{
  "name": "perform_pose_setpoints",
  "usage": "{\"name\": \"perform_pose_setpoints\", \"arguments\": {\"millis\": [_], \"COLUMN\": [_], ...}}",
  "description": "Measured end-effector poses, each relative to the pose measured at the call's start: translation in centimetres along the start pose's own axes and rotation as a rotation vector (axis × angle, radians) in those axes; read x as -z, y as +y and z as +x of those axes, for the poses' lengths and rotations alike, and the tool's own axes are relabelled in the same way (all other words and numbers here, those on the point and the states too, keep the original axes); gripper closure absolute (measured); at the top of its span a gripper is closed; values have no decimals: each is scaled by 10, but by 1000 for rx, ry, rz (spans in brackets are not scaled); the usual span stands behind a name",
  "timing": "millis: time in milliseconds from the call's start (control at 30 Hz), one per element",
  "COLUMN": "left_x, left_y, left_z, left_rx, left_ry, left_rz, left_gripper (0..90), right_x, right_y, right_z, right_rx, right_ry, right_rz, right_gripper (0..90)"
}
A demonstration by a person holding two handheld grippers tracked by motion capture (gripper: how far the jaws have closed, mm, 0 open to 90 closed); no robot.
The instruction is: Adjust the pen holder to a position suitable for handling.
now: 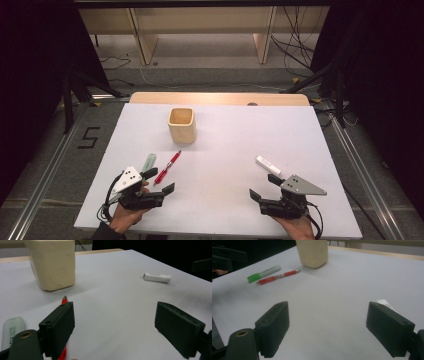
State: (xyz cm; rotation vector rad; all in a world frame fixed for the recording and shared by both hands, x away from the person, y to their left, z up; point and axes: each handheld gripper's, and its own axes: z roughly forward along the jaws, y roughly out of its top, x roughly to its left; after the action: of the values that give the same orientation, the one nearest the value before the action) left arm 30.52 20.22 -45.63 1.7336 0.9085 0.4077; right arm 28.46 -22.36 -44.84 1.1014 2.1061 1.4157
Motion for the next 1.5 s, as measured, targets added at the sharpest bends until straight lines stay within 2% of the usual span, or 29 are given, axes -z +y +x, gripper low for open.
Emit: {"name": "perform_pose_setpoints", "arguments": {"millis": [400, 500, 700, 833, 933, 1100, 1233, 1367, 1500], "left_x": [1, 2, -5, -11, -17, -26, -34, -42, -51], "left_y": [2, 5, 16, 24, 29, 39, 48, 56, 60], "left_z": [0, 3, 11, 19, 24, 36, 49, 62, 72], "left_rx": [-2, -2, 20, 34, 61, 76, 92, 104, 105], "left_ry": [4, 19, 58, 87, 135, 147, 181, 210, 259], "left_rz": [-5, -8, 49, 74, 101, 126, 142, 159, 167], "left_gripper": [159, 159, 163, 164, 167, 166, 173, 211, 284], "right_x": [0, 1, 0, 0, 0, 0, -1, -1, -1], "right_y": [0, 0, 0, 0, 0, 1, 1, 1, 1], "right_z": [0, 0, 0, 0, 0, 2, 3, 3, 3], "right_rx": [-4, -5, -9, -7, -10, -3, 5, 2, 3], "right_ry": [-3, -4, -8, -10, -10, -12, -13, -14, -12], "right_rz": [-4, -8, 3, -3, -4, -1, 1, 5, 4], "right_gripper": [194, 194, 195, 196, 197, 200, 201, 203, 204]}}
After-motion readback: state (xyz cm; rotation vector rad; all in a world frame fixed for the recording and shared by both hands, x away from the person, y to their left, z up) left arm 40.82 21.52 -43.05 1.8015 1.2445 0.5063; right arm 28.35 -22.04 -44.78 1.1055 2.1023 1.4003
